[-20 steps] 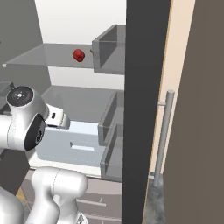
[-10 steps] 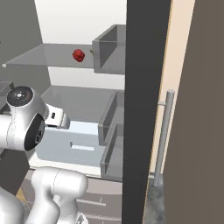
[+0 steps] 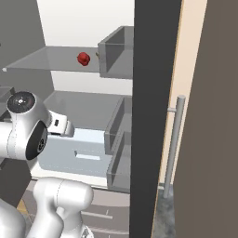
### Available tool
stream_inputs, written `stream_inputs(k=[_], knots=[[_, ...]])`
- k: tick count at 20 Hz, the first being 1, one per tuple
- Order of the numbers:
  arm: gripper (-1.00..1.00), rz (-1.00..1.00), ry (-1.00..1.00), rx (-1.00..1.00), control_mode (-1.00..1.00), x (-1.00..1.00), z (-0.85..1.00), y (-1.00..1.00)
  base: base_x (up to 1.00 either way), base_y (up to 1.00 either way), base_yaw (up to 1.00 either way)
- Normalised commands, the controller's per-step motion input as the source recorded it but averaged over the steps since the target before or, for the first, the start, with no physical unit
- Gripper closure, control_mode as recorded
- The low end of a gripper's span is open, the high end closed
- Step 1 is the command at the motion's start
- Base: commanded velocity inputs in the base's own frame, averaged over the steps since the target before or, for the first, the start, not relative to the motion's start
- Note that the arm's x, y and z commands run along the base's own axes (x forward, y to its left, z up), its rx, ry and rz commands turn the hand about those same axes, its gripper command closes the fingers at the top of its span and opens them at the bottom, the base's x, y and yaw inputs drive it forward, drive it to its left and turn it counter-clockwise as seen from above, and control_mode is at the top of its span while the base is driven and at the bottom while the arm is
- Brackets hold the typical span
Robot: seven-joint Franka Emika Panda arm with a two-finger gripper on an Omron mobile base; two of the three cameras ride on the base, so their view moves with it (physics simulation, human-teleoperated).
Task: Retrieve the bottle and the shaker from the cabinet and place them next to the mixing bowl on the counter. Then add garlic from the fridge to the mixing bowl.
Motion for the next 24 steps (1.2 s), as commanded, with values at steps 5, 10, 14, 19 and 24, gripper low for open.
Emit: stream_inputs(k=[5, 10, 14, 19, 24], knots=[[-1.0, 0.0, 0.0, 0.0, 1.0, 0.0, 0.0, 0.0, 0.0, 0.0, 0.0], [-1.0, 0.0, -0.01, 0.0, -1.0, -0.06, 0.01, 0.0, 0.0, 0.0, 0.0], [-1.0, -0.02, 0.0, 0.0, -1.0, -0.3, 0.07, -0.07, 0.0, 0.0, 0.0], [-1.0, -0.04, 0.0, -0.02, -1.0, -0.27, 0.02, -0.12, 0.0, 0.0, 0.0], [-1.0, -0.08, -0.02, -0.08, -1.0, 0.0, 0.38, -0.07, 0.0, 0.0, 0.0]])
